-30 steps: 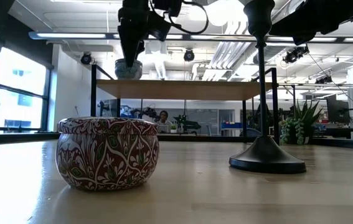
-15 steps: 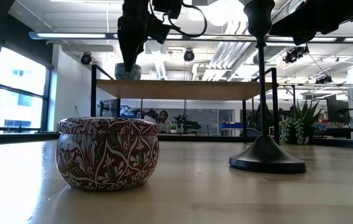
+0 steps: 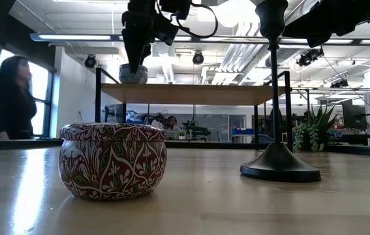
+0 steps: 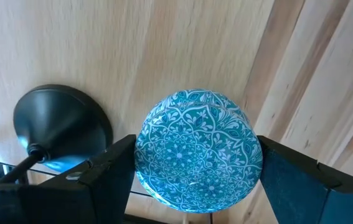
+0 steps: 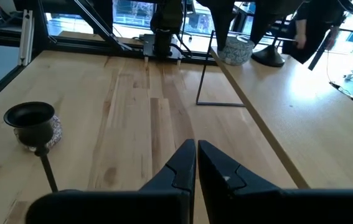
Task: Pick & Place candle stick holders
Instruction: Put the blue scented candle on the shelf
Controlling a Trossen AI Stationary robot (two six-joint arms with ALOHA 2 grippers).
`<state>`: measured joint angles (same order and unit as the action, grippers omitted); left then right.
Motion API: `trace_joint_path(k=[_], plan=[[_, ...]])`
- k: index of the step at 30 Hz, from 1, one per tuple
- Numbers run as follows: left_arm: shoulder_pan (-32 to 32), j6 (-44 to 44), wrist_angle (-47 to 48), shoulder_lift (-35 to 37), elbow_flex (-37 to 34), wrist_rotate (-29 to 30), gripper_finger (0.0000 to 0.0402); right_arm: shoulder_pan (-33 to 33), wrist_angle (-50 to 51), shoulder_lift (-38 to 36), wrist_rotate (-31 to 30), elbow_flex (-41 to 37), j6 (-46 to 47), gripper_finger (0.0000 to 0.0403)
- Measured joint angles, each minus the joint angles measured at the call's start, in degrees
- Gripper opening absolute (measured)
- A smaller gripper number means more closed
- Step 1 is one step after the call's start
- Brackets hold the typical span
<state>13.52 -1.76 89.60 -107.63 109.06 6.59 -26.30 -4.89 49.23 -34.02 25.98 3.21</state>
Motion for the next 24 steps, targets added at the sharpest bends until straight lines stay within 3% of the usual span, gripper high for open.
trace_joint_path(k=[15, 24], plan=[[0.16, 0.46, 0.41, 0.0, 0.0, 3.23, 0.0295, 0.0, 0.07, 0.0, 0.39, 0.0, 0.84, 0.0012], [1.8, 1.94, 0.42, 0.02, 0.0, 4.2, 0.0387, 0.0, 1.12, 0.0, 0.43, 0.0, 1.23, 0.0012]])
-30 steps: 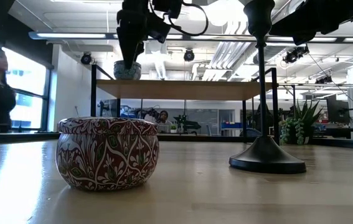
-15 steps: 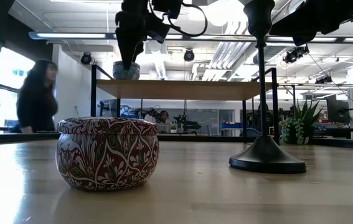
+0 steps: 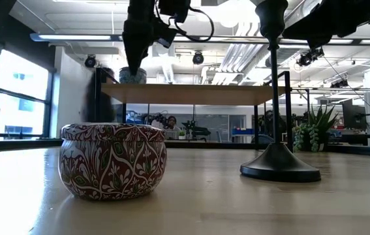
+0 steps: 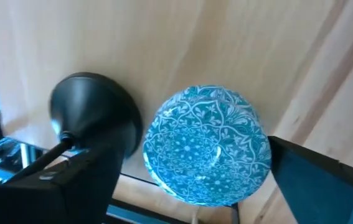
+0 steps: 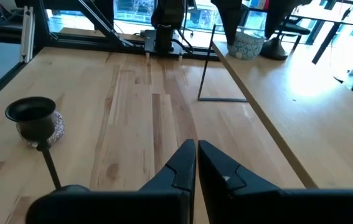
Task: Pick & Place candle stick holders
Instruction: Put the blue scented candle on the shelf, then put the left black candle holder on the shelf
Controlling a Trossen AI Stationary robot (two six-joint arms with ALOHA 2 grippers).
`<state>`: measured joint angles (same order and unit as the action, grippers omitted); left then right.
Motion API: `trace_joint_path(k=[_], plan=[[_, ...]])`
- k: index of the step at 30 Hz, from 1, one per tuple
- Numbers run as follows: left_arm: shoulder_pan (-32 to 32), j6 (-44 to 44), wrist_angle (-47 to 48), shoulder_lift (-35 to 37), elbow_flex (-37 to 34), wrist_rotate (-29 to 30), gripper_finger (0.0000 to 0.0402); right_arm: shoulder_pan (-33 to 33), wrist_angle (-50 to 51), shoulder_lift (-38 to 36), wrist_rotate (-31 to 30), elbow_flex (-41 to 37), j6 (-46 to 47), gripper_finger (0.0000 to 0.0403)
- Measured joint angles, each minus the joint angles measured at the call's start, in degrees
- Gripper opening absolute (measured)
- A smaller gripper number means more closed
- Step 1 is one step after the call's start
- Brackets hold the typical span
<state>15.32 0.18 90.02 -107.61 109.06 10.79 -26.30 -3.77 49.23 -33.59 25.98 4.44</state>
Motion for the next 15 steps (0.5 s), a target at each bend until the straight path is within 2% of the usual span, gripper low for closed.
trace_joint_path(k=[6, 15], plan=[[0.06, 1.64, 0.0, 0.0, 0.55, 2.04, 0.0389, 0.0, 0.9, 0.0, -0.11, 0.0, 0.59, 0.0012], [0.01, 2.65, -0.02, 0.09, 3.71, -3.78, 0.0387, 0.0, 0.96, 0.0, -0.28, 0.0, 1.08, 0.0012]])
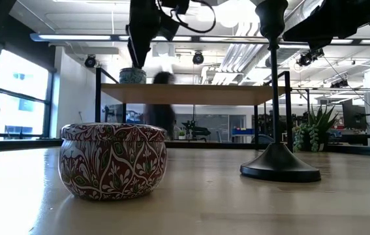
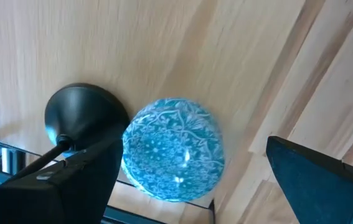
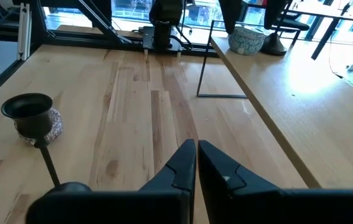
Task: Pick & Place candle stick holders
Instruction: Put the left black candle holder on the shelf
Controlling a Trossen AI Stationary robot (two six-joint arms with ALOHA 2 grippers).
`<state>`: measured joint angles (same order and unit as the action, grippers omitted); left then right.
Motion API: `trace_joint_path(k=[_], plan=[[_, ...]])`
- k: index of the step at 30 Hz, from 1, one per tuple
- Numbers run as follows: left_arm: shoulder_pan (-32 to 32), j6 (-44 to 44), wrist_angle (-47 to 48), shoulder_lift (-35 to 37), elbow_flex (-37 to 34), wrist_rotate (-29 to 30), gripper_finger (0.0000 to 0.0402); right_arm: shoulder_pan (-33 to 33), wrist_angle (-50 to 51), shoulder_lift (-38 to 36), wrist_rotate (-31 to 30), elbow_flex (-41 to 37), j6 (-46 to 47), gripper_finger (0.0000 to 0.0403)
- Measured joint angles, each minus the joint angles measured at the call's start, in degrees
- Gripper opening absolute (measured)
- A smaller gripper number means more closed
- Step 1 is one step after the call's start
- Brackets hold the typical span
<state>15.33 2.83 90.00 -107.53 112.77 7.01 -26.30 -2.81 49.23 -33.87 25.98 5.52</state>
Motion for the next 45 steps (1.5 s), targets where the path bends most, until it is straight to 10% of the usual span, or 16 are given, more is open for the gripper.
trace_joint_path(k=[30, 45], plan=[[-8.68, 0.48, -4.72, 0.11, 13.44, -2.97, 0.0387, 0.0, -0.02, 0.0, 0.02, 0.02, 0.02, 0.0012], [-25.26, -0.6, -10.22, 0.07, 21.82, -4.36, 0.0387, -1.44, 0.43, 0.0, 2.38, 0.02, 0.04, 0.0012]])
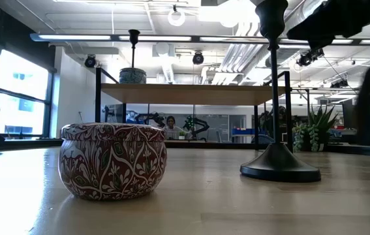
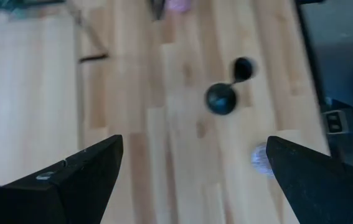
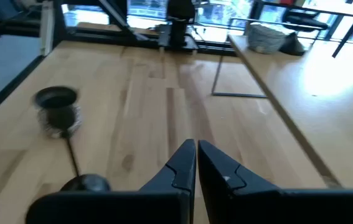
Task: Pick & Place candle stick holders
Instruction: Put the left black candle holder on the shelf
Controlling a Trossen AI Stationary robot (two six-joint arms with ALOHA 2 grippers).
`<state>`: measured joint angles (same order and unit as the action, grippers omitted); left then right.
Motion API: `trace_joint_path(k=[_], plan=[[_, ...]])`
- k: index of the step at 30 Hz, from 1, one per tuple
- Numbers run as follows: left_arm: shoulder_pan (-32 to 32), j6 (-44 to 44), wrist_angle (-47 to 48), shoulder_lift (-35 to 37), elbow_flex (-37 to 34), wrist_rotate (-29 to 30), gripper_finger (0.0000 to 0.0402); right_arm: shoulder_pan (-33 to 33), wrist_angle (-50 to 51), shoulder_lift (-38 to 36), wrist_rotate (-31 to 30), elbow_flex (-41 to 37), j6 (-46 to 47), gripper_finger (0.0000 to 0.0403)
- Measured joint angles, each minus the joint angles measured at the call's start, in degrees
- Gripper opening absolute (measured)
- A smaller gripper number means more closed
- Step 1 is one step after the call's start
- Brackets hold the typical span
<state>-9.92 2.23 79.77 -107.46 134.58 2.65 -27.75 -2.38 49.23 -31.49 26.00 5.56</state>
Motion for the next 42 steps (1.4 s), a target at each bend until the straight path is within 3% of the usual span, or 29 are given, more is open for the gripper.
trace_joint_path(k=[7, 14, 21, 26, 33, 42], plan=[[-11.14, 1.18, -9.25, -0.59, -3.1, 9.02, 0.0387, -7.24, 3.26, 0.0, -2.75, 0.02, 2.43, 0.0012], [-17.94, 4.67, -21.57, -0.48, -13.02, 22.4, 0.0387, -15.38, 5.15, 0.0, -10.57, 0.02, 4.72, 0.0012], [-20.41, 8.55, -35.71, -0.48, -27.25, 31.2, 0.0387, -20.4, 4.91, 0.0, -16.38, 0.02, 4.7, 0.0012], [-21.2, 13.48, -49.32, -0.48, -37.46, 32.77, 0.0387, -21.57, 4.91, -0.02, -16.15, 0.02, 4.51, 0.0012], [-22.56, 17.98, -72.65, -0.48, -49.84, 39.29, 0.0387, -22.93, 4.86, -0.02, -15.99, 0.02, 0.21, 0.0012], [-24.8, 23.63, -84.32, -0.48, -59.41, 52.38, 0.0387, -24.72, 4.56, -0.13, -15.95, 0.02, -3.02, 0.0012]])
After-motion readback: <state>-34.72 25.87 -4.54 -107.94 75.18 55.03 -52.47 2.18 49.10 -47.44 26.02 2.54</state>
